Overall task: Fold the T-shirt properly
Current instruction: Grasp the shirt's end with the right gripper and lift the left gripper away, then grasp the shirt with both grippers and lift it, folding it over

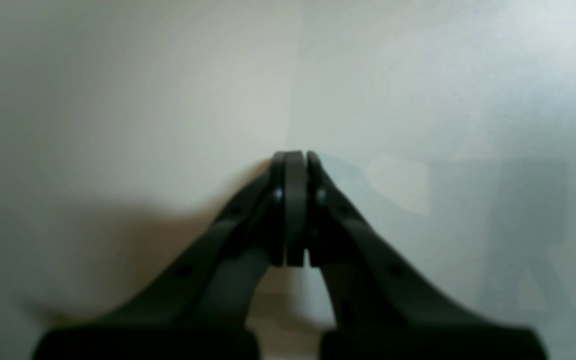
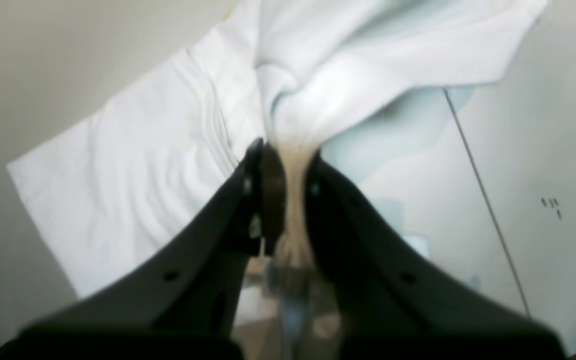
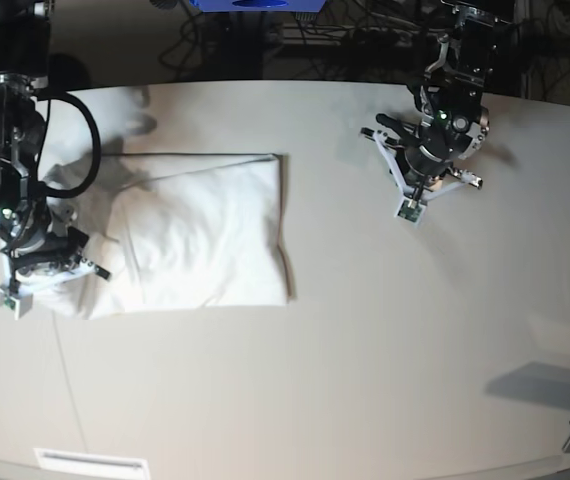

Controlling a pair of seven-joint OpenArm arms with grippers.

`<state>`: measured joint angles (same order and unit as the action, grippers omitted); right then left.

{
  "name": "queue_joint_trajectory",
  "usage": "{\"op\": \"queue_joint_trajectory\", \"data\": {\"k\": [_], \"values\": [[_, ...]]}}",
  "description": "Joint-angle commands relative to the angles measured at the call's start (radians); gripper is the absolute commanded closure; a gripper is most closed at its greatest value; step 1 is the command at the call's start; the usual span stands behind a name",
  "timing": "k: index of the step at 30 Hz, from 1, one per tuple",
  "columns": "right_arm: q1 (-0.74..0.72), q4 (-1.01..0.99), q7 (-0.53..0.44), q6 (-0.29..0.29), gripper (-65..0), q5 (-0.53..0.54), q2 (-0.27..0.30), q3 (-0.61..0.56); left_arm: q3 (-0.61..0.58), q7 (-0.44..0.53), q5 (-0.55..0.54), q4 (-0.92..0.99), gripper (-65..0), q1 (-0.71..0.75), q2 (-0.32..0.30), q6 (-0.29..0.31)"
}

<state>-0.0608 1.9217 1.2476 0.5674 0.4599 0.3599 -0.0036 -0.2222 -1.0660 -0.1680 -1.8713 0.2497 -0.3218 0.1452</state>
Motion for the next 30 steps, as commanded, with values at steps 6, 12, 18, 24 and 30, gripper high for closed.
{"op": "queue_joint_trajectory", "data": {"k": [6, 12, 18, 24, 30], "values": [[-0.046, 0.025, -0.021, 0.004, -0.3, -0.01, 0.012, 0.007, 0.004, -0.01, 0.0, -0.009, 0.0, 0.012, -0.007, -0.002], [-0.057, 0.043, -0.024, 0.004, -0.3, -0.01, 0.015, 0.004, 0.004, -0.01, 0.0, -0.007, 0.0, 0.017, -0.006, -0.002], [-0.06, 0.049, -0.027, 0.004, -0.3, -0.01, 0.009, 0.001, 0.004, -0.01, 0.0, -0.004, 0.0, 0.012, -0.004, -0.002], [-0.06, 0.069, -0.027, 0.004, -0.1, -0.01, 0.011, 0.0, -0.007, -0.006, 0.0, 0.058, 0.0, -0.008, 0.017, -0.002], [-0.058, 0.074, -0.056, 0.004, -0.1, -0.01, 0.015, -0.014, -0.064, -0.003, 0.0, 0.095, 0.0, -0.06, 0.033, -0.002]]}}
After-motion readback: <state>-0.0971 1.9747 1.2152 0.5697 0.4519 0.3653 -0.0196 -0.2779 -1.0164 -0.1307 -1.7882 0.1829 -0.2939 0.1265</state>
